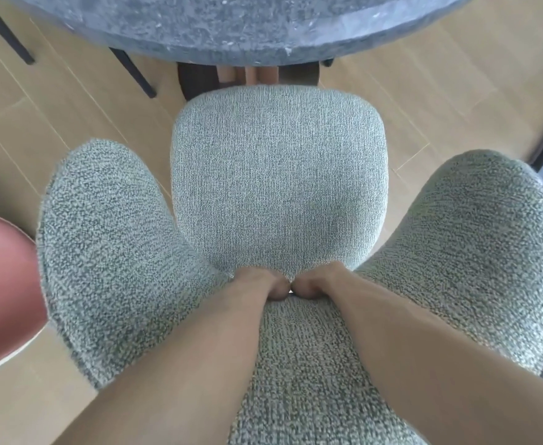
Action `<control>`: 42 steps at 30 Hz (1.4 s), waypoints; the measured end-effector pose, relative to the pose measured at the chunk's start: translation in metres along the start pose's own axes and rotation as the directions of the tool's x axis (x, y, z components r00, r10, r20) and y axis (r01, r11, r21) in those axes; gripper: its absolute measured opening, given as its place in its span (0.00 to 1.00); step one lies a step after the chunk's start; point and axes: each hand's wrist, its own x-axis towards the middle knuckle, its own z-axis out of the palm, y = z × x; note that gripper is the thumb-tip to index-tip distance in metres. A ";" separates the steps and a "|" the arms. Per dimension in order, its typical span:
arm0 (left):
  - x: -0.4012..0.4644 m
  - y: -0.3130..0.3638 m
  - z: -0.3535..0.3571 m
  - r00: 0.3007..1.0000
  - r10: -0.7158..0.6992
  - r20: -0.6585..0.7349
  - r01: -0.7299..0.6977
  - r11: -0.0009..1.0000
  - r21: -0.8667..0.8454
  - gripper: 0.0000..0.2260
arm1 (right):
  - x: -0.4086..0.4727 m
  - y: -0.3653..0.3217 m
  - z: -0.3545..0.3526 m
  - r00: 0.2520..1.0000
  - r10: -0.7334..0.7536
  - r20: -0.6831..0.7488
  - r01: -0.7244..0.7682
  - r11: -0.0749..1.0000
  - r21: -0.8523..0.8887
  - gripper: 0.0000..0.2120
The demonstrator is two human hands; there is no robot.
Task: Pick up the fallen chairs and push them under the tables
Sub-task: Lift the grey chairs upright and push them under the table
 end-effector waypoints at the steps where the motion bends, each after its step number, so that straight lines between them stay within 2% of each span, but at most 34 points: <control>1: 0.000 0.001 0.001 1.000 -0.002 0.009 0.002 1.000 -0.005 0.26 | 0.002 0.001 0.002 1.000 0.001 0.001 -0.001 1.000 0.010 0.24; 7: 0.006 0.000 0.003 1.000 -0.008 0.010 0.008 1.000 0.025 0.24 | 0.019 0.000 0.009 0.999 -0.010 -0.040 0.010 1.000 -0.017 0.25; 13: 0.010 0.001 0.009 1.000 -0.018 -0.002 0.018 1.000 0.011 0.23 | 0.026 -0.003 0.016 1.000 0.009 -0.009 -0.009 1.000 -0.027 0.24; 20: 0.009 -0.007 -0.016 0.998 -0.012 0.054 0.012 1.000 -0.011 0.24 | 0.017 -0.004 -0.013 0.997 0.071 0.014 -0.070 0.997 -0.012 0.27; 31: 0.026 -0.016 -0.031 0.998 -0.050 -0.042 0.047 0.997 -0.068 0.25 | 0.022 -0.009 -0.041 0.999 -0.013 -0.040 0.008 0.992 -0.125 0.23; 36: 0.029 -0.015 -0.023 0.998 -0.011 -0.062 0.008 0.999 -0.041 0.24 | 0.029 -0.008 -0.031 1.000 0.000 -0.023 -0.002 0.998 -0.067 0.23; 40: 0.032 -0.016 -0.022 1.000 0.019 -0.009 -0.020 1.000 -0.024 0.24 | 0.026 -0.010 -0.030 1.000 0.015 0.028 -0.015 1.000 0.026 0.22; 42: 0.027 -0.017 -0.026 1.000 0.021 0.001 -0.021 1.000 -0.014 0.23 | 0.021 -0.011 -0.036 1.000 0.007 0.009 -0.007 1.000 0.027 0.20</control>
